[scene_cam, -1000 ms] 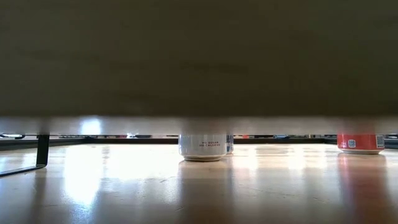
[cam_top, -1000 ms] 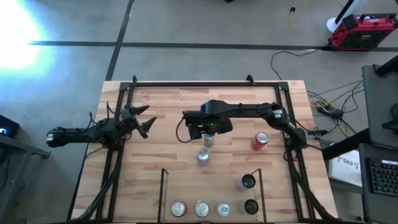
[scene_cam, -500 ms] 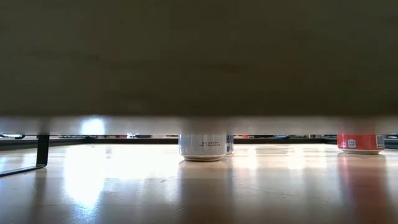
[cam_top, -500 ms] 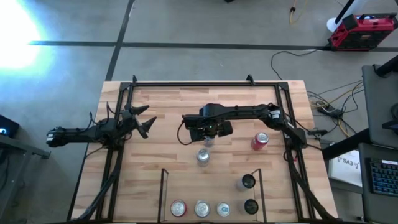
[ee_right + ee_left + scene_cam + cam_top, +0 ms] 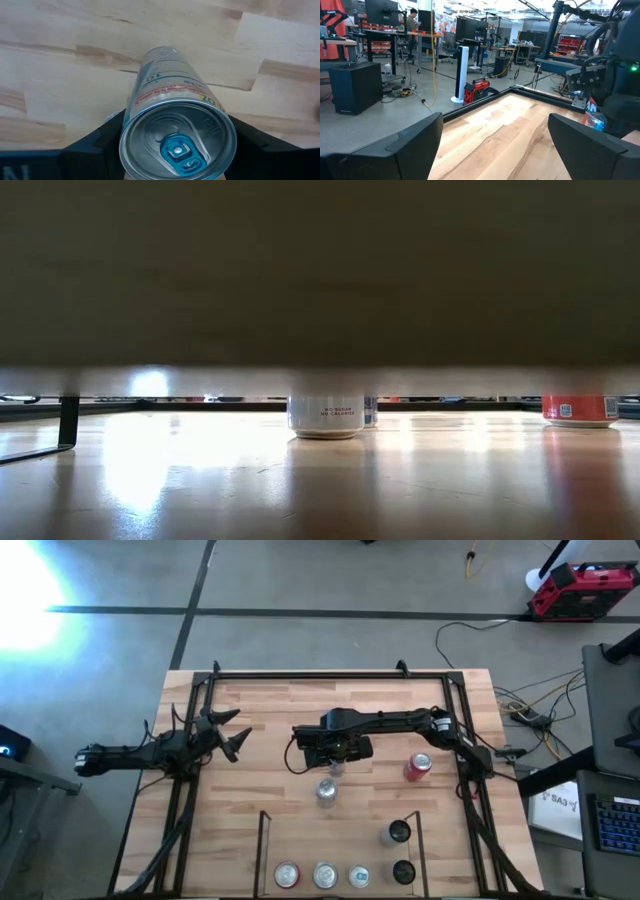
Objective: Place canned beverage on shelf
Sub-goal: Put the blue soda can on the shelf aligned with the other blue soda can
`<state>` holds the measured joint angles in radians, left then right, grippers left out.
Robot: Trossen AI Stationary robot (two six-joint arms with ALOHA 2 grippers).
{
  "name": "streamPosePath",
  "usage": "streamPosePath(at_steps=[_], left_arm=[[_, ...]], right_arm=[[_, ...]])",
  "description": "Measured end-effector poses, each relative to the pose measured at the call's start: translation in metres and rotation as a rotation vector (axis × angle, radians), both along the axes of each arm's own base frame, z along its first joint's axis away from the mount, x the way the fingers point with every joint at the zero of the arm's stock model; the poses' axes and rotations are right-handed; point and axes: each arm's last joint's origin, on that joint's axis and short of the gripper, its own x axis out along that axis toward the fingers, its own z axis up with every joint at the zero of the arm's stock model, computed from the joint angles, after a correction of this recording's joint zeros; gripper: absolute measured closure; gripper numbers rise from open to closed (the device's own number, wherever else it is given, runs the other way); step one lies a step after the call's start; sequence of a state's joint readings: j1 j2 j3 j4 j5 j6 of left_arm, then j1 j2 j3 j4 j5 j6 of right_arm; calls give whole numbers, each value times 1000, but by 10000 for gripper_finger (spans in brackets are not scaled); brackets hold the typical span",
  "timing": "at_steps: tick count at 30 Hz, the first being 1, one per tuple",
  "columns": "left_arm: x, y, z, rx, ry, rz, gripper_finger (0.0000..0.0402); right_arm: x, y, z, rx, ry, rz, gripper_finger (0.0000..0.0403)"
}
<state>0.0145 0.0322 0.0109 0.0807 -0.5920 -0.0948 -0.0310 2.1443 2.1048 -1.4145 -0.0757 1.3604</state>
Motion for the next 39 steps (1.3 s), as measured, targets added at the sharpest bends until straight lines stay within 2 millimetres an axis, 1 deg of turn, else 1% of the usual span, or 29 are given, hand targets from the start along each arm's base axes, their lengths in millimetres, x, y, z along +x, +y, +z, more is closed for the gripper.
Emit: streamPosePath(at_steps=[5, 12, 14, 19, 22, 24, 27, 30, 35, 39], left_arm=[[0, 0, 0, 0, 0, 0, 56], [0, 0, 0, 0, 0, 0, 56], [0, 0, 0, 0, 0, 0, 56], [0, 0, 0, 0, 0, 0, 56], [0, 0, 0, 0, 0, 0, 56], [0, 0, 0, 0, 0, 0, 56], [0, 0, 0, 0, 0, 0, 56], [0, 0, 0, 0, 1, 0, 56], [0, 0, 0, 0, 1, 0, 56], [0, 0, 0, 0, 1, 0, 56]], right_arm=[[-7, 8, 7, 3, 29, -44, 181], [-31, 22, 41, -31, 52, -132, 181], [-38, 32, 51, -35, 41, -138, 181], [-59, 69, 76, -4, -14, -114, 181], [-70, 91, 85, 0, -32, -126, 181], [-76, 105, 88, -18, -45, -121, 179], [-83, 126, 90, -26, -57, -106, 163], [-87, 142, 90, -18, -71, -68, 153], [-91, 160, 90, -13, -106, 52, 164], [-94, 171, 90, 56, -103, 181, 174]])
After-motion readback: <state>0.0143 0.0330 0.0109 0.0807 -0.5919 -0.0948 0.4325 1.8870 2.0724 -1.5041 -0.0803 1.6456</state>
